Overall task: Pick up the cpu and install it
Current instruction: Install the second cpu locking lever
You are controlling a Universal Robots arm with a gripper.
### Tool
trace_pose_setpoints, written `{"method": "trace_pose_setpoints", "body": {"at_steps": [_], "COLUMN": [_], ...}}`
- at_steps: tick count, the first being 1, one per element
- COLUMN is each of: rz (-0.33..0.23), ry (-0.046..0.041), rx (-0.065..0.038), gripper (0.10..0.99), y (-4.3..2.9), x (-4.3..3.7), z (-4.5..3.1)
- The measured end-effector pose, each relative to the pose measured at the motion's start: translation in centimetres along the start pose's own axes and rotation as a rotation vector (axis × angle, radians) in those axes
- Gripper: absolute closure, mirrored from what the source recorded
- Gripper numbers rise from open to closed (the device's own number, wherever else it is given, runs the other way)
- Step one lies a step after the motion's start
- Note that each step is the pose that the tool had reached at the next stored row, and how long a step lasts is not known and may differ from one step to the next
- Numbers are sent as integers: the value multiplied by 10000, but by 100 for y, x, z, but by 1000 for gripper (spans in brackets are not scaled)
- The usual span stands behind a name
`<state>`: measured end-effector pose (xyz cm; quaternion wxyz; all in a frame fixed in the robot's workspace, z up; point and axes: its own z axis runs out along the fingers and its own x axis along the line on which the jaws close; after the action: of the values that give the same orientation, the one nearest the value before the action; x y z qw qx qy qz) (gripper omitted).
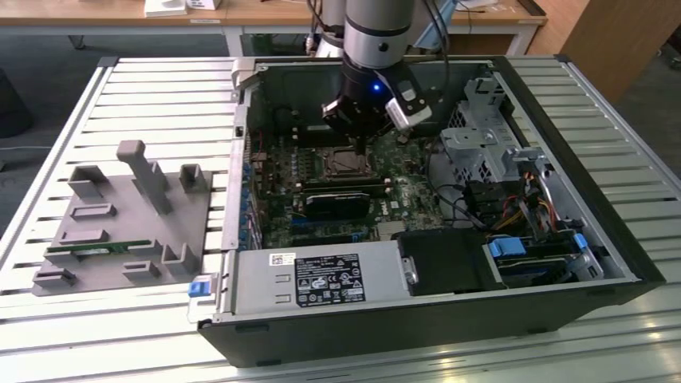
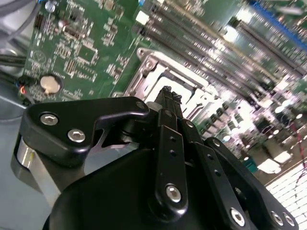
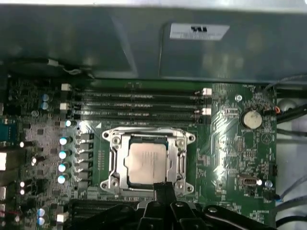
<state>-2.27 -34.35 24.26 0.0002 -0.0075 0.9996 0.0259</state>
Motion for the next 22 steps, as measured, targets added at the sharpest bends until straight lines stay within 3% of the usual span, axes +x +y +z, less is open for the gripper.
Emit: {"method": "trace_pose_setpoints", "body": {"at_steps": [3,10,15,22], "rz": [1,0,3,2], "ry": [0,0,0,0], "rx": [1,0,1,0], "gripper": [980,980,980,980], "y": [-49,-77,-172,-189], "x": [1,81,102,280], "z": [-1,10,5,5]}}
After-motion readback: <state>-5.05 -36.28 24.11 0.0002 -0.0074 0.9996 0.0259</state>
